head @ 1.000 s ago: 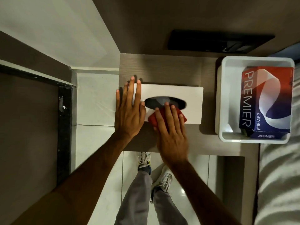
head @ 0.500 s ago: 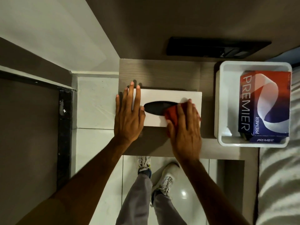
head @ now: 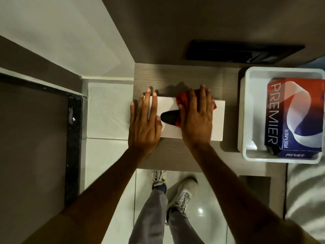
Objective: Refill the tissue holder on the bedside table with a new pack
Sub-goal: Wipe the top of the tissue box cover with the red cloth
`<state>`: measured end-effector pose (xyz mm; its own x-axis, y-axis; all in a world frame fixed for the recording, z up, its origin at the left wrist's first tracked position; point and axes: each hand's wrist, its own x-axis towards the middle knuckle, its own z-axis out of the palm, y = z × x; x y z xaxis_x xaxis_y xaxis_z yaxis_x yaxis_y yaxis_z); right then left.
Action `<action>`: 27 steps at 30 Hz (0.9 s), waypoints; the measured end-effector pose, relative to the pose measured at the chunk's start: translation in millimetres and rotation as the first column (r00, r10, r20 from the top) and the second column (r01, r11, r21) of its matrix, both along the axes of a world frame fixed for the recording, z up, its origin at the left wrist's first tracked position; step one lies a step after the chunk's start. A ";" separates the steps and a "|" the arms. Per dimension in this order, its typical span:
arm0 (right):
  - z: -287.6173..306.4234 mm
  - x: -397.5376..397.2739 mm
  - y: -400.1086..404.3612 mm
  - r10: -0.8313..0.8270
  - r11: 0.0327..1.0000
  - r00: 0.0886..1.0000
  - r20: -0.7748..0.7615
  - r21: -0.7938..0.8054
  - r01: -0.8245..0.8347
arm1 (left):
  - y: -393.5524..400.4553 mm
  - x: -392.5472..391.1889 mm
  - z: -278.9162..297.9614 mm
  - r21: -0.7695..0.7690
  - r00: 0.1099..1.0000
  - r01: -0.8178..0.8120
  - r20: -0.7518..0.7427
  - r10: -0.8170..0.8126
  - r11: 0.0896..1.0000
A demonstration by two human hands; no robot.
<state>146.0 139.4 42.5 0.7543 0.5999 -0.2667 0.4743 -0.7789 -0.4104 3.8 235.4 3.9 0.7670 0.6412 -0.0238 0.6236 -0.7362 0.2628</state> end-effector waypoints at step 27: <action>-8.3 -44.9 -70.1 0.045 0.999 0.993 0.106 -0.008 -0.044 | -0.2 1.9 -4.3 0.008 0.996 -0.023 -0.087 0.024 1.000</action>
